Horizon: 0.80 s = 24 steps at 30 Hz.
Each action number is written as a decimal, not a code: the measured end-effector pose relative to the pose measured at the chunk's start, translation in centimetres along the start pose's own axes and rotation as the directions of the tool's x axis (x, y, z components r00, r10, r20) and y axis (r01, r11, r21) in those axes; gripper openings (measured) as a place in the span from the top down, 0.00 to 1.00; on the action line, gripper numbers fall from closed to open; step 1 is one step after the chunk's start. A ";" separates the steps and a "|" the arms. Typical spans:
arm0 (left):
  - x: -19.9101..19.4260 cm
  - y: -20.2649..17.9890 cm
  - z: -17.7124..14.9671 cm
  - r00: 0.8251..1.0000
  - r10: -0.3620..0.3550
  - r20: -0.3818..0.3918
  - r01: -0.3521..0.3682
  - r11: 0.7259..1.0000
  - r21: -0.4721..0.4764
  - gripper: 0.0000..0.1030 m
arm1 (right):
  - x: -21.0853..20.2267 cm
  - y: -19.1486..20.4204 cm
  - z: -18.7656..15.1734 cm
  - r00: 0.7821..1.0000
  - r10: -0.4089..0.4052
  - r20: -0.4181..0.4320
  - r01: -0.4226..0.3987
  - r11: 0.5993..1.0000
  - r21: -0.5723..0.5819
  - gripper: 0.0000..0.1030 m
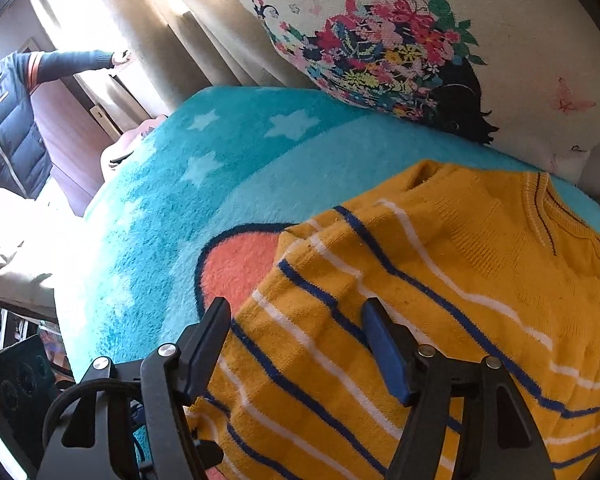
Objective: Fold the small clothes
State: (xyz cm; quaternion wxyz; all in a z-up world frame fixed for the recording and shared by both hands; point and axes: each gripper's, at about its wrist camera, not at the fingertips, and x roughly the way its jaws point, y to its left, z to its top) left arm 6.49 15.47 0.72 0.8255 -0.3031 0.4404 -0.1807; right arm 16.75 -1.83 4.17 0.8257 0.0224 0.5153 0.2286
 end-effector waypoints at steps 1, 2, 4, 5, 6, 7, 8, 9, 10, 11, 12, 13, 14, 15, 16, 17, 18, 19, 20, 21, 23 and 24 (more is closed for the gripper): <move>0.0 0.1 0.1 1.000 -0.011 0.002 0.011 1.000 -0.008 0.43 | 0.0 0.0 0.1 1.000 -0.004 -0.003 0.004 1.000 0.001 0.30; 0.0 0.1 0.0 1.000 -0.018 0.004 0.018 1.000 -0.009 0.43 | 0.1 0.2 0.2 1.000 -0.017 -0.010 0.017 1.000 -0.004 0.30; 0.2 0.0 -0.2 0.999 -0.037 0.003 0.037 0.999 -0.006 0.49 | 0.7 0.7 0.6 0.999 -0.048 -0.024 0.047 0.999 -0.025 0.29; 0.4 -0.1 -0.4 0.999 -0.050 -0.005 0.050 0.999 -0.009 0.56 | 1.0 1.1 0.8 0.997 -0.069 -0.033 0.068 0.997 -0.041 0.29; 0.6 -0.1 -0.5 0.998 -0.060 -0.010 0.060 0.998 -0.018 0.61 | 1.4 1.5 1.0 0.994 -0.100 -0.047 0.097 0.993 -0.065 0.28; 0.8 -0.1 -0.7 0.998 -0.063 -0.010 0.062 0.998 -0.026 0.63 | 1.8 1.8 1.1 0.990 -0.125 -0.058 0.120 0.989 -0.084 0.27; 0.9 0.0 -0.8 0.998 -0.064 -0.010 0.064 0.997 -0.032 0.67 | 2.3 2.4 1.4 0.985 -0.158 -0.076 0.149 0.983 -0.108 0.25; 1.0 0.1 -0.9 0.998 -0.069 -0.009 0.069 0.997 -0.043 0.70 | 2.8 2.8 1.6 0.978 -0.186 -0.092 0.173 0.976 -0.130 0.23; 1.0 0.2 -0.9 0.997 -0.076 -0.006 0.076 0.996 -0.054 0.71 | 3.2 3.2 1.7 0.971 -0.214 -0.106 0.196 0.968 -0.154 0.22; 0.9 0.3 -1.0 0.996 -0.086 -0.006 0.085 0.994 -0.064 0.74 | 3.6 3.5 1.8 0.965 -0.234 -0.115 0.213 0.962 -0.173 0.19; 1.0 0.4 -1.0 0.996 -0.089 -0.007 0.088 0.994 -0.069 0.77 | 4.1 3.9 1.9 0.955 -0.266 -0.134 0.236 0.951 -0.202 0.18; 0.9 0.4 -1.1 0.996 -0.088 -0.007 0.087 0.994 -0.071 0.78 | 4.6 4.3 1.9 0.945 -0.293 -0.146 0.256 0.940 -0.224 0.18; 0.9 0.4 -1.2 0.996 -0.086 -0.006 0.085 0.994 -0.071 0.78 | 5.0 4.7 1.9 0.934 -0.324 -0.154 0.281 0.927 -0.248 0.17; 0.9 0.4 -1.3 0.997 -0.081 -0.007 0.080 0.994 -0.072 0.78 | 5.4 5.0 1.9 0.922 -0.354 -0.156 0.305 0.913 -0.270 0.18; 0.9 0.4 -1.4 0.997 -0.079 -0.008 0.078 0.994 -0.072 0.78 | 5.6 5.2 1.8 0.914 -0.375 -0.152 0.324 0.903 -0.281 0.19; 0.9 0.4 -1.4 0.997 -0.078 -0.009 0.077 0.994 -0.072 0.78 | 5.6 5.3 1.7 0.909 -0.391 -0.144 0.340 0.896 -0.286 0.25; 0.8 0.3 -1.4 0.997 -0.076 -0.008 0.076 0.995 -0.072 0.78 | 5.6 5.4 1.5 0.898 -0.422 -0.124 0.374 0.880 -0.292 0.36; 0.6 0.2 -1.5 0.997 -0.079 -0.005 0.078 0.994 -0.072 0.78 | 5.5 5.5 1.3 0.888 -0.449 -0.101 0.403 0.865 -0.299 0.41; 0.5 0.0 -1.5 0.997 -0.083 -0.001 0.083 0.994 -0.072 0.78 | 5.2 5.5 1.1 0.884 -0.460 -0.083 0.418 0.858 -0.300 0.54; 0.3 -0.2 -1.5 0.996 -0.088 0.003 0.088 0.994 -0.069 0.78 | 4.7 5.3 0.9 0.886 -0.459 -0.068 0.422 0.858 -0.294 0.64; -0.2 -0.8 -1.6 0.996 -0.088 0.011 0.088 0.995 -0.055 0.78 | 3.6 5.0 0.5 0.899 -0.435 -0.052 0.406 0.871 -0.275 0.75; -0.5 -1.3 -1.6 0.996 -0.088 0.013 0.089 0.995 -0.045 0.78 | 2.8 4.6 0.5 0.910 -0.412 -0.042 0.389 0.886 -0.253 0.82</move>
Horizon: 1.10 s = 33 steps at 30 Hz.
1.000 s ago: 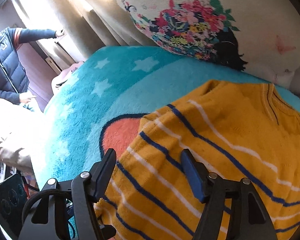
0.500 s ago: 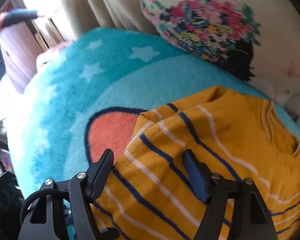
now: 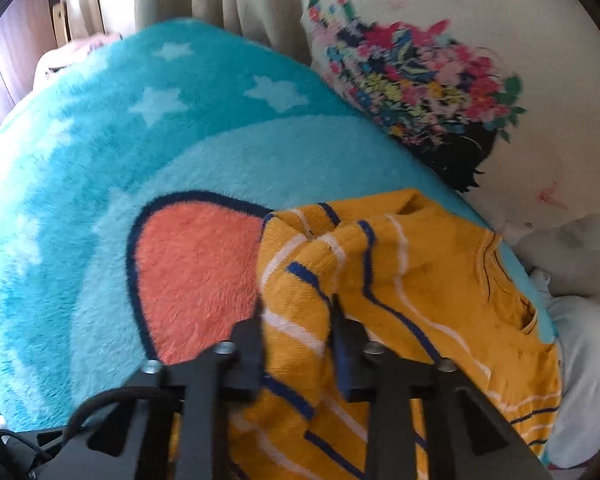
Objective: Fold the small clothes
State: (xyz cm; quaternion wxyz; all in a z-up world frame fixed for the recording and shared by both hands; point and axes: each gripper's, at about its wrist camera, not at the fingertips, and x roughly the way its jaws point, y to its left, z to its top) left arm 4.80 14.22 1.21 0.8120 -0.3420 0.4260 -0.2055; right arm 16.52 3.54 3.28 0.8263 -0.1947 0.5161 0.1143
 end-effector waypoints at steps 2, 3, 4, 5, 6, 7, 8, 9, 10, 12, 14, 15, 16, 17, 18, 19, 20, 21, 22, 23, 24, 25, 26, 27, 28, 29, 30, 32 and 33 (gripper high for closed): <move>-0.5 -0.9 -0.2 1.000 0.003 0.001 -0.003 1.000 0.019 0.78 | -1.0 -1.4 -0.5 0.999 0.047 0.026 -0.048 0.998 0.042 0.85; -1.1 -1.6 -0.4 1.000 0.006 0.008 -0.006 0.999 0.032 0.78 | -1.7 -2.2 -0.8 0.996 0.072 0.045 -0.075 0.995 0.066 0.86; -1.8 -2.1 -0.5 1.000 0.002 0.019 -0.003 0.999 0.045 0.78 | -2.2 -2.9 -1.0 0.994 0.092 0.059 -0.097 0.992 0.086 0.87; -2.3 -2.5 -0.6 1.000 -0.003 0.026 0.001 0.998 0.056 0.74 | -3.0 -4.4 -1.5 0.988 0.130 0.087 -0.140 0.982 0.124 0.87; -3.3 -3.3 -0.8 0.999 -0.014 0.037 0.011 0.997 0.079 0.66 | -3.6 -5.4 -2.0 0.983 0.151 0.107 -0.166 0.975 0.149 0.87; -3.8 -3.7 -0.9 0.999 -0.023 0.045 0.018 0.996 0.092 0.63 | -4.2 -6.5 -2.6 0.977 0.170 0.130 -0.192 0.966 0.174 0.87; -4.3 -4.3 -1.0 0.998 -0.029 0.054 0.023 0.994 0.106 0.58 | -4.8 -7.9 -3.3 0.971 0.185 0.154 -0.214 0.956 0.201 0.87; -4.9 -4.9 -1.2 0.998 -0.028 0.064 0.020 0.992 0.125 0.53 | -5.4 -9.1 -4.0 0.964 0.196 0.180 -0.234 0.945 0.230 0.87; -5.2 -5.2 -1.3 0.997 -0.020 0.070 0.010 0.991 0.137 0.51 | -6.0 -10.1 -4.7 0.958 0.204 0.202 -0.253 0.934 0.252 0.87; -4.8 -6.1 -1.5 0.997 0.008 0.076 -0.020 0.987 0.156 0.49 | -7.5 -12.3 -6.6 0.945 0.209 0.253 -0.284 0.909 0.307 0.87; -3.8 -6.6 -2.0 0.998 0.033 0.061 -0.042 0.986 0.158 0.49 | -8.1 -14.1 -7.7 0.935 0.206 0.288 -0.301 0.890 0.343 0.87; -3.0 -6.8 -2.3 0.998 0.045 0.041 -0.051 0.987 0.153 0.49 | -8.5 -15.6 -8.8 0.931 0.199 0.304 -0.309 0.876 0.371 0.87; -2.1 -6.8 -2.3 0.999 0.046 0.024 -0.049 0.988 0.149 0.49 | -8.6 -16.4 -9.3 0.930 0.197 0.311 -0.312 0.869 0.384 0.87; -1.1 -7.1 -2.7 0.999 0.047 0.001 -0.047 0.987 0.152 0.49 | -8.8 -17.7 -10.4 0.926 0.198 0.320 -0.323 0.855 0.407 0.87; -0.4 -7.3 -2.9 0.999 0.051 -0.012 -0.048 0.987 0.156 0.49 | -8.9 -18.8 -11.3 0.924 0.200 0.326 -0.332 0.845 0.420 0.88; 0.5 -7.8 -3.2 0.998 0.056 -0.029 -0.051 0.984 0.168 0.49 | -9.0 -19.7 -12.1 0.923 0.198 0.329 -0.335 0.835 0.436 0.88; 1.0 -8.3 -3.6 0.997 0.060 -0.040 -0.051 0.982 0.181 0.49 | -8.9 -20.6 -12.8 0.924 0.192 0.330 -0.334 0.827 0.453 0.88; 1.7 -8.9 -4.0 0.997 0.063 -0.054 -0.051 0.979 0.199 0.49 | -8.8 -21.7 -13.9 0.924 0.185 0.335 -0.334 0.815 0.473 0.88; 2.3 -9.5 -4.3 0.996 0.065 -0.065 -0.050 0.976 0.212 0.49 | -8.8 -22.6 -14.7 0.922 0.181 0.341 -0.339 0.803 0.490 0.88; 2.8 -9.8 -4.4 0.995 0.067 -0.072 -0.050 0.975 0.218 0.49 | -8.6 -23.6 -15.6 0.921 0.178 0.346 -0.344 0.788 0.510 0.88; 3.6 -10.4 -4.7 0.994 0.068 -0.086 -0.047 0.973 0.227 0.49 | -8.4 -24.8 -16.8 0.919 0.174 0.353 -0.352 0.767 0.536 0.88; 4.1 -10.7 -4.8 0.993 0.067 -0.095 -0.043 0.972 0.232 0.49 | -8.2 -25.6 -17.6 0.917 0.174 0.360 -0.360 0.751 0.554 0.88; 4.7 -11.1 -5.0 0.992 0.067 -0.105 -0.040 0.971 0.237 0.49 | -8.0 -26.2 -18.1 0.915 0.176 0.364 -0.366 0.740 0.565 0.88; 5.3 -11.6 -5.2 0.991 0.069 -0.117 -0.038 0.969 0.246 0.49 | -7.7 -26.9 -19.0 0.912 0.175 0.370 -0.374 0.723 0.581 0.88; 5.7 -12.0 -5.4 0.990 0.070 -0.123 -0.037 0.967 0.252 0.49 | -7.5 -27.6 -19.9 0.912 0.172 0.374 -0.378 0.709 0.595 0.88; 6.2 -12.6 -5.6 0.989 0.071 -0.131 -0.035 0.964 0.263 0.49 | -7.4 -28.1 -20.7 0.911 0.168 0.377 -0.380 0.698 0.607 0.88; 6.5 -12.9 -5.7 0.988 0.073 -0.135 -0.034 0.961 0.273 0.49 | -7.3 -28.6 -21.4 0.910 0.164 0.380 -0.382 0.689 0.617 0.88; 7.7 -14.0 -5.9 0.986 0.085 -0.144 -0.038 0.952 0.303 0.49 | -6.7 -29.6 -22.8 0.908 0.163 0.387 -0.391 0.664 0.637 0.88; 8.2 -14.3 -6.0 0.985 0.089 -0.148 -0.039 0.950 0.309 0.49 | -6.4 -29.8 -23.2 0.906 0.165 0.390 -0.397 0.653 0.645 0.88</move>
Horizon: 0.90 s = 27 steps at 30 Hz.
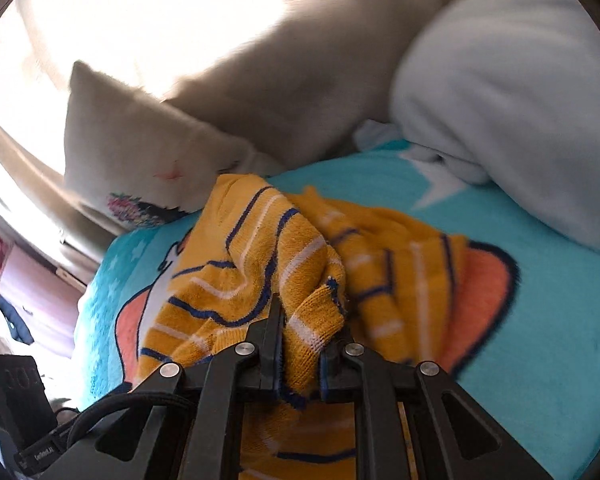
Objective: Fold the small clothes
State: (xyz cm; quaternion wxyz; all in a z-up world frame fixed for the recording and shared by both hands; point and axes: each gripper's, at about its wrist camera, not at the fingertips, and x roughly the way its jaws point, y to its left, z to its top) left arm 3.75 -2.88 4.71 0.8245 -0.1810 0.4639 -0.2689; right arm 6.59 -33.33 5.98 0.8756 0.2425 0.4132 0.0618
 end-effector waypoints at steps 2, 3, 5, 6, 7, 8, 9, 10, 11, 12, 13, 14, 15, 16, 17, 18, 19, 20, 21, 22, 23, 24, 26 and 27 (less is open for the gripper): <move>1.3 -0.8 0.1 1.000 -0.004 -0.025 0.004 1.000 0.010 0.49 | -0.2 -1.3 -0.6 1.000 0.006 0.004 -0.007 0.999 0.031 0.88; 1.9 -1.2 0.1 0.999 -0.007 -0.037 0.008 1.000 0.012 0.49 | -0.3 -1.9 -0.7 1.000 0.009 0.006 -0.010 0.999 0.041 0.88; 3.0 -1.9 0.2 0.999 -0.008 -0.052 0.009 1.000 0.024 0.49 | -0.3 -3.0 -1.1 1.000 0.025 0.011 -0.026 0.998 0.066 0.88; 3.7 -2.2 0.3 0.998 -0.001 -0.056 0.003 0.999 0.034 0.48 | -0.3 -3.4 -1.1 0.999 0.036 0.013 -0.037 0.997 0.074 0.87; 4.5 -2.6 0.3 0.998 0.021 -0.064 -0.018 0.998 0.053 0.48 | -0.4 -3.9 -1.2 0.999 0.043 0.013 -0.044 0.996 0.081 0.86; 4.9 -2.8 0.2 0.997 0.036 -0.069 -0.032 0.998 0.062 0.46 | -0.6 -4.1 -1.1 0.999 0.042 0.016 -0.043 0.995 0.087 0.85; 5.4 -2.9 0.0 0.996 0.054 -0.073 -0.049 0.996 0.071 0.44 | -1.0 -4.2 -1.1 0.999 0.039 0.023 -0.041 0.996 0.086 0.83; 5.6 -2.9 -0.1 0.995 0.063 -0.073 -0.057 0.996 0.075 0.44 | -1.5 -4.2 -1.1 0.999 0.036 0.034 -0.038 0.996 0.080 0.79; 5.8 -2.9 -0.2 0.995 0.070 -0.070 -0.065 0.995 0.078 0.42 | -2.2 -3.9 -1.2 0.999 0.024 0.046 -0.027 0.997 0.070 0.75; 5.8 -2.9 -0.3 0.995 0.073 -0.066 -0.068 0.994 0.081 0.41 | -3.1 -3.4 -1.3 0.997 0.008 0.071 -0.011 0.999 0.046 0.74; 5.9 -2.8 -0.3 0.995 0.074 -0.065 -0.068 0.994 0.081 0.41 | -4.3 -2.8 -1.3 0.994 -0.005 0.109 0.004 1.000 0.015 0.74; 5.9 -2.7 -0.4 0.995 0.072 -0.067 -0.067 0.995 0.078 0.41 | -5.2 -2.5 -1.5 0.991 -0.007 0.137 0.007 1.000 -0.001 0.74; 5.9 -2.6 -0.5 0.995 0.072 -0.068 -0.067 0.995 0.074 0.40 | -6.4 -1.7 -1.6 0.985 0.009 0.172 -0.005 1.000 -0.021 0.74; 5.9 -2.5 -0.6 0.995 0.075 -0.067 -0.070 0.995 0.072 0.40 | -7.1 -1.3 -1.7 0.983 0.028 0.183 -0.023 0.999 -0.029 0.74; 5.9 -2.6 -0.7 0.995 0.079 -0.067 -0.074 0.994 0.076 0.40 | -7.7 -0.8 -1.8 0.981 0.056 0.188 -0.050 0.998 -0.038 0.74; 5.6 -2.7 -0.7 0.994 0.087 -0.068 -0.081 0.993 0.086 0.40 | -8.1 -0.2 -2.0 0.979 0.082 0.184 -0.074 0.996 -0.053 0.74; 5.3 -2.9 -0.8 0.993 0.097 -0.067 -0.090 0.992 0.093 0.40 | -8.2 0.4 -2.3 0.980 0.093 0.178 -0.081 0.994 -0.071 0.74; 4.8 -2.9 -0.8 0.991 0.118 -0.064 -0.111 0.989 0.102 0.40 | -8.2 1.2 -2.6 0.981 0.101 0.165 -0.084 0.991 -0.104 0.74; 4.1 -3.1 -0.8 0.986 0.161 -0.049 -0.154 0.980 0.123 0.40 | -8.0 1.7 -2.9 0.983 0.106 0.147 -0.087 0.987 -0.133 0.74; 3.6 -3.3 -0.9 0.981 0.193 -0.031 -0.187 0.973 0.139 0.40 | -7.8 2.1 -3.3 0.985 0.110 0.132 -0.090 0.984 -0.151 0.74; 2.8 -3.4 -0.9 0.970 0.245 0.001 -0.242 0.958 0.155 0.39 | -7.4 2.6 -3.6 0.987 0.114 0.111 -0.093 0.980 -0.176 0.74; 2.1 -3.4 -1.0 0.958 0.286 0.030 -0.287 0.944 0.163 0.39 | -6.7 3.2 -4.1 0.990 0.104 0.090 -0.083 0.975 -0.208 0.74; 1.0 -3.2 -0.9 0.946 0.320 0.059 -0.325 0.931 0.164 0.39 | -5.5 4.2 -4.9 0.996 0.049 0.075 -0.027 0.963 -0.267 0.74; 0.5 -2.9 -0.9 0.945 0.321 0.062 -0.327 0.932 0.154 0.39 | -5.1 4.3 -5.3 0.996 0.032 0.078 -0.008 0.960 -0.282 0.72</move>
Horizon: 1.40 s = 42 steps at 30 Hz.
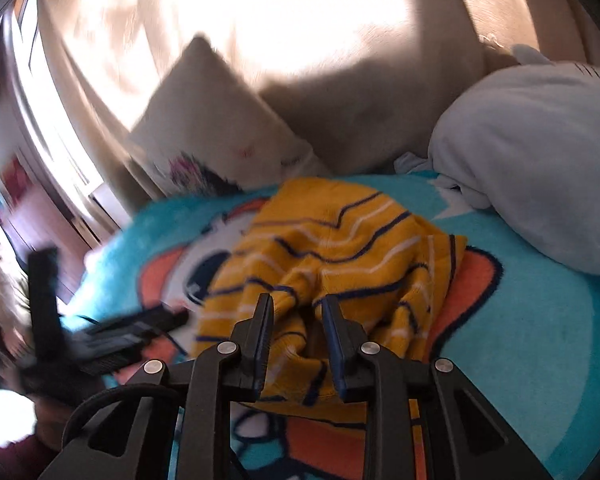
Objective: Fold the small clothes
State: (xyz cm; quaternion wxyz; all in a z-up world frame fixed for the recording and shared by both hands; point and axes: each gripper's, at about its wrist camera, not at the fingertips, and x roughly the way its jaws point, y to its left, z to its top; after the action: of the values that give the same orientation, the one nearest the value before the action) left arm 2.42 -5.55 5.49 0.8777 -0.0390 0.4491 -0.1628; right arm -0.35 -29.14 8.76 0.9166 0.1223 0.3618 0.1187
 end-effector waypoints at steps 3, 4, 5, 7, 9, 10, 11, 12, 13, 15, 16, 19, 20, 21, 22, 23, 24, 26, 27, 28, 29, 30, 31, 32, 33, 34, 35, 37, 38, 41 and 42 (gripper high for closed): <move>-0.5 1.2 -0.2 1.000 -0.016 -0.006 0.015 0.999 -0.039 0.37 | 0.7 0.6 -0.7 0.997 -0.068 0.022 0.069 0.997 -0.032 0.53; -0.4 1.4 -0.3 1.000 -0.020 -0.009 0.020 0.999 -0.043 0.37 | 0.8 0.6 -0.8 0.995 -0.095 0.032 0.096 0.995 -0.040 0.53; -0.3 1.5 -0.4 1.000 -0.023 -0.009 0.023 0.999 -0.042 0.37 | 1.2 0.6 -0.9 0.993 -0.109 0.035 0.110 0.993 -0.048 0.53; -0.2 1.6 -0.5 0.999 -0.031 -0.015 0.031 0.999 -0.043 0.37 | 2.1 0.2 -1.1 0.996 -0.091 -0.009 0.091 0.995 -0.034 0.68; 0.1 1.5 -0.5 0.999 -0.043 -0.019 0.042 0.998 -0.048 0.37 | 2.4 -0.5 -1.1 0.997 -0.067 -0.048 0.066 0.998 -0.006 0.91; 0.2 1.3 -0.6 0.999 -0.049 -0.020 0.048 0.998 -0.048 0.37 | 2.0 -1.0 -0.9 0.997 -0.070 -0.039 0.070 0.997 0.009 0.92; 0.3 1.2 -0.6 0.998 -0.056 -0.022 0.055 0.997 -0.047 0.37 | 1.5 -1.3 -0.9 0.996 -0.078 -0.033 0.078 0.997 0.017 0.93; 0.4 0.9 -0.5 0.998 -0.062 -0.024 0.061 0.997 -0.043 0.37 | 0.7 -1.9 -0.9 0.994 -0.103 -0.022 0.104 0.994 0.029 0.94; 0.3 0.6 -0.5 0.997 -0.069 -0.025 0.068 0.997 -0.038 0.37 | 0.0 -2.5 -1.0 0.991 -0.130 -0.015 0.130 0.991 0.035 0.94; 0.5 -0.2 -0.4 0.996 -0.085 -0.025 0.085 0.996 -0.022 0.37 | -0.8 -3.7 -1.5 0.987 -0.159 -0.028 0.160 0.986 0.053 0.94; 0.6 -0.6 -0.3 0.996 -0.088 -0.026 0.088 0.996 -0.013 0.37 | -0.9 -4.3 -1.8 0.985 -0.167 -0.043 0.170 0.983 0.065 0.94; 1.2 -1.6 -0.1 0.994 -0.105 -0.036 0.105 0.994 0.003 0.37 | -1.1 -4.8 -2.1 0.986 -0.159 -0.040 0.162 0.984 0.079 0.93; 1.2 -1.7 -0.2 0.994 -0.108 -0.035 0.108 0.994 0.001 0.37 | -1.3 -4.9 -2.0 0.988 -0.155 -0.025 0.156 0.984 0.090 0.90; 1.3 -1.8 -0.2 0.994 -0.108 -0.036 0.108 0.994 0.000 0.37 | -1.8 -4.7 -1.6 0.990 -0.143 0.008 0.141 0.984 0.108 0.80; 1.2 -1.8 -0.2 0.994 -0.107 -0.036 0.107 0.994 0.001 0.37 | -2.3 -4.5 -1.1 0.990 -0.135 0.045 0.129 0.984 0.122 0.70; 1.1 -1.7 -0.3 0.994 -0.104 -0.034 0.104 0.995 0.001 0.37 | -2.6 -4.4 -0.9 0.989 -0.131 0.064 0.122 0.984 0.128 0.51; 1.0 -1.6 -0.3 0.994 -0.100 -0.032 0.100 0.995 0.001 0.37 | -2.9 -4.1 -0.5 0.989 -0.122 0.089 0.110 0.985 0.130 0.43; 0.9 -1.3 -0.4 0.996 -0.085 -0.029 0.085 0.996 0.001 0.37 | -2.8 -3.6 -0.1 0.989 -0.117 0.089 0.107 0.988 0.114 0.41; 0.9 -1.1 -0.4 0.996 -0.078 -0.031 0.078 0.997 -0.001 0.37 | -2.2 -3.2 -0.1 0.990 -0.127 0.066 0.120 0.988 0.099 0.39; 1.0 -1.0 -0.4 0.997 -0.074 -0.034 0.074 0.997 -0.004 0.37 | -1.4 -2.9 0.0 0.990 -0.135 0.044 0.130 0.988 0.087 0.39; 1.1 -0.8 -0.4 0.997 -0.069 -0.038 0.069 0.998 -0.008 0.37 | -0.5 -2.7 -0.3 0.990 -0.143 0.018 0.141 0.987 0.079 0.39; 1.2 -0.7 -0.4 0.997 -0.068 -0.041 0.068 0.998 -0.012 0.37 | 0.4 -2.6 -0.6 0.989 -0.146 -0.020 0.147 0.987 0.072 0.60; 1.2 -0.6 -0.4 0.997 -0.068 -0.044 0.067 0.998 -0.018 0.37 | 1.2 -2.6 -0.7 0.990 -0.133 -0.051 0.136 0.989 0.065 0.85; 1.3 -0.6 -0.4 0.996 -0.069 -0.047 0.068 0.997 -0.022 0.37 | 1.8 -2.6 -0.9 0.988 -0.128 -0.081 0.133 0.989 0.064 0.92; 1.3 -0.6 -0.4 0.996 -0.072 -0.049 0.070 0.997 -0.026 0.37 | 1.5 -3.1 -0.9 0.987 -0.145 -0.067 0.150 0.985 0.084 0.93; 1.3 -0.6 -0.4 0.996 -0.074 -0.050 0.073 0.997 -0.027 0.37 | 1.1 -3.7 -0.8 0.987 -0.149 -0.056 0.154 0.983 0.099 0.93; 1.2 -0.7 -0.3 0.996 -0.076 -0.049 0.075 0.997 -0.025 0.37 | 0.2 -4.6 -0.6 0.985 -0.166 -0.036 0.169 0.977 0.127 0.93; 1.2 -1.0 -0.1 0.996 -0.078 -0.045 0.077 0.997 -0.018 0.37 | -1.1 -6.0 -0.4 0.981 -0.192 -0.020 0.193 0.968 0.160 0.94; 1.3 -1.2 0.0 0.996 -0.080 -0.043 0.080 0.997 -0.015 0.37 | -1.4 -6.7 -0.5 0.973 -0.228 -0.024 0.229 0.960 0.164 0.94; 1.7 -1.9 0.3 0.994 -0.096 -0.045 0.096 0.995 -0.012 0.37 | -0.6 -8.5 -1.7 0.952 -0.294 -0.080 0.304 0.936 0.176 0.94; 2.0 -2.2 0.4 0.994 -0.102 -0.047 0.102 0.995 -0.010 0.37 | -0.1 -9.0 -2.1 0.951 -0.291 -0.107 0.306 0.934 0.182 0.94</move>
State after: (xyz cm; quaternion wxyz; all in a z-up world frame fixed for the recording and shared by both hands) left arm 3.22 -8.24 4.64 0.8570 -0.0616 0.4680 -0.2066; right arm -0.74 -37.32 4.51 0.8925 0.1508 0.4218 -0.0534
